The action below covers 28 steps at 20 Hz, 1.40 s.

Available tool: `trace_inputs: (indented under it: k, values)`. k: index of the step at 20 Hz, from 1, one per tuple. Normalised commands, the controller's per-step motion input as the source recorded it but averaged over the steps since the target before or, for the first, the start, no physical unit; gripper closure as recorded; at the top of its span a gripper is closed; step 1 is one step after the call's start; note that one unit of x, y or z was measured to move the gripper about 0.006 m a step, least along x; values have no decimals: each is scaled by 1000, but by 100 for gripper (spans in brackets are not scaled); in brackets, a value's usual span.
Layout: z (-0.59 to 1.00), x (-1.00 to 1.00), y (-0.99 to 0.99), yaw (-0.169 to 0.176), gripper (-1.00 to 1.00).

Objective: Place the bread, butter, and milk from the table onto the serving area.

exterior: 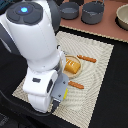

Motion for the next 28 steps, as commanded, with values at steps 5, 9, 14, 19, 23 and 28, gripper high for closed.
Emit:
trace_inputs:
  k: [5,9,14,19,23,28]
  values:
    - [301,575,-1,-21,-100]
    - [959,367,0,-33,-100]
    - [571,89,94,-12,-100]
    - [203,-577,547,32,-100]
    - [191,-722,709,29,-100]
    - [248,-751,765,20,-100]
